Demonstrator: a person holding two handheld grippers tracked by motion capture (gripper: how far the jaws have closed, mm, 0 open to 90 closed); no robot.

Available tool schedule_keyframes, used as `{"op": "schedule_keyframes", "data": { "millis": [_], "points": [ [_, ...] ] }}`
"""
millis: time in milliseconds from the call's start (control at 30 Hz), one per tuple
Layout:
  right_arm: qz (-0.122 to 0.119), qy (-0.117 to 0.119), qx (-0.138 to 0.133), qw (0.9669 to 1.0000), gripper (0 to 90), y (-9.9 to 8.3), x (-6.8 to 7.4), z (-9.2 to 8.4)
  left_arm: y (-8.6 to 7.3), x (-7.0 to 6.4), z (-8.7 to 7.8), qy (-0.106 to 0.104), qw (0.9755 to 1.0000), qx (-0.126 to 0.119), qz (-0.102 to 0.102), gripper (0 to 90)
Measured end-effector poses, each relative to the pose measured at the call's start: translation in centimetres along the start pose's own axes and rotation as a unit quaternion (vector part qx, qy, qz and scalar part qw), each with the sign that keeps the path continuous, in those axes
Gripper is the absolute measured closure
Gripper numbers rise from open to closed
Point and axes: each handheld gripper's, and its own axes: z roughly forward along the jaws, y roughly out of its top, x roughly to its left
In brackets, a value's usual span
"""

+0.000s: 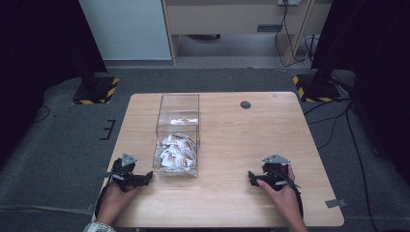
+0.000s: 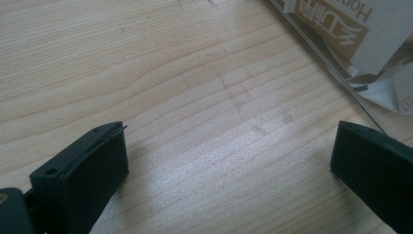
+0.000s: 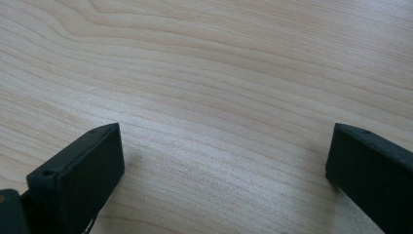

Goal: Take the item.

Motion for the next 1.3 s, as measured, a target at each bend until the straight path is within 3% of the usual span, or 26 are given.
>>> {"op": "schedule_keyframes", "data": {
  "millis": [567,700,733,1000,1300],
  "points": [
    [0.006,-0.006,-0.001,1.0,1.1,0.0,0.2,0.0,0.0,0.0,0.0,0.0,1.0,-0.001,0.0,0.0],
    [0.003,0.007,0.0,1.0,4.9,0.2,0.5,-0.1,0.0,0.0,0.0,0.0,1.0,-0.002,0.0,0.0],
    [0.002,0.02,-0.003,0.9998,4.0,0.4,0.9,-0.3,-0.1,0.0,0.0,0.0,1.0,-0.002,0.0,0.0],
    [-0.032,0.046,-0.011,0.9984,5.0,1.0,2.7,-0.9,0.0,0.0,0.0,0.001,1.0,-0.001,0.0,0.0],
    [-0.034,0.043,-0.003,0.9985,9.4,1.6,2.7,-1.2,0.0,-0.1,0.0,0.001,1.0,-0.001,-0.001,0.0]
  ]
}}
